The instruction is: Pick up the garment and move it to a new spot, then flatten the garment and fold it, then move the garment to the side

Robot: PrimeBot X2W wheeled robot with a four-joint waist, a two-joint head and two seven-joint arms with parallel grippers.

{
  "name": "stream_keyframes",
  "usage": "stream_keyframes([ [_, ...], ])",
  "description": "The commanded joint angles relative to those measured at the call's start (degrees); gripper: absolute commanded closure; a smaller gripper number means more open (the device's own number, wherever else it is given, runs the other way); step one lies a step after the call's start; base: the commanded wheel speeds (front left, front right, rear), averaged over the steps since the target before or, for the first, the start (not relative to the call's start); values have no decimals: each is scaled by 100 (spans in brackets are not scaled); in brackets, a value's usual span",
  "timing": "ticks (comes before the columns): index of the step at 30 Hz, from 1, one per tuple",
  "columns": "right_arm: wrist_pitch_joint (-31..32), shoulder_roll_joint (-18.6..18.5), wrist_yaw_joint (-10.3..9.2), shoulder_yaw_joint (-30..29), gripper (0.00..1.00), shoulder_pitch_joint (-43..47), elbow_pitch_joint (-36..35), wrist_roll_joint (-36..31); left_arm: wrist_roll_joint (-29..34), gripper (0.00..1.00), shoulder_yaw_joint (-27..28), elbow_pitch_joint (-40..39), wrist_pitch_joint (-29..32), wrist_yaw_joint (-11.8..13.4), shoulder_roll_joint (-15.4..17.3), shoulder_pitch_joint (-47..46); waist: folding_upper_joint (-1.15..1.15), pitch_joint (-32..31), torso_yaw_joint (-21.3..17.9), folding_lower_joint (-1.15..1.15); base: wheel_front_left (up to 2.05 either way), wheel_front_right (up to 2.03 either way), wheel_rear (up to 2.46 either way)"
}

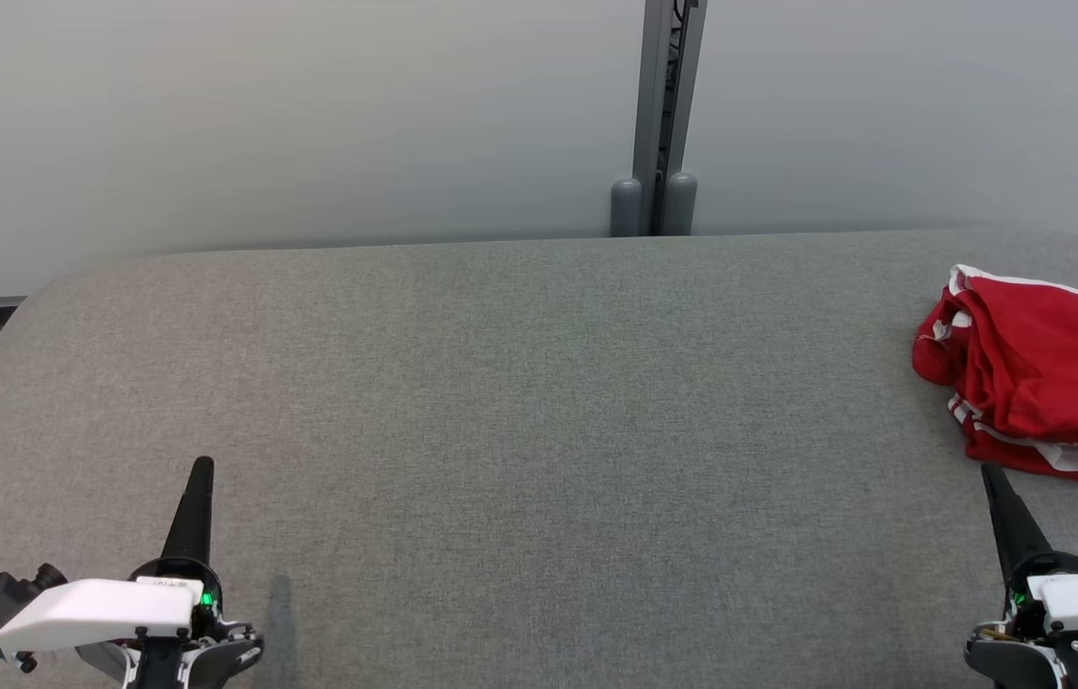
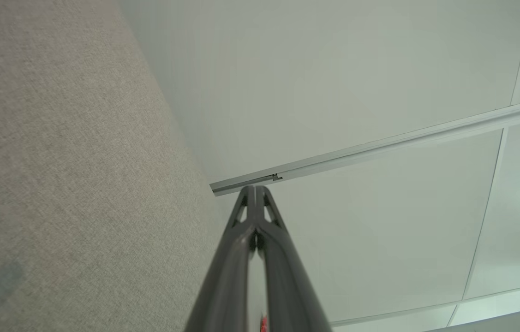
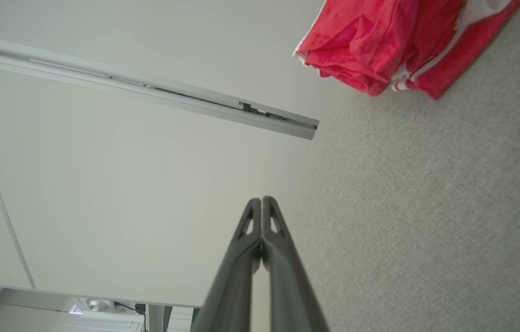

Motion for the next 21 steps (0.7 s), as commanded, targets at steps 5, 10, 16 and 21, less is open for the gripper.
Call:
stream_keyframes([
  [5, 67, -8, 4, -21, 100, -145, 33, 280, -237, 100, 105, -12, 79, -70, -11, -163, 0, 14, -12, 0, 0, 0, 0],
  [10, 112, 3, 4, -27, 100, -179, 91, 486, -414, 100, 165, -3, 137, -96, -25, -176, 0, 28, -24, 0, 0, 0, 0],
  [16, 160, 15, 4, -35, 100, -242, 161, 762, -676, 100, 245, 11, 210, -136, -49, -205, 0, 47, -41, 0, 0, 0, 0],
  [21, 191, 24, 4, -40, 100, -271, 197, 951, -826, 100, 301, 22, 263, -166, -67, -224, 0, 61, -53, 0, 0, 0, 0],
])
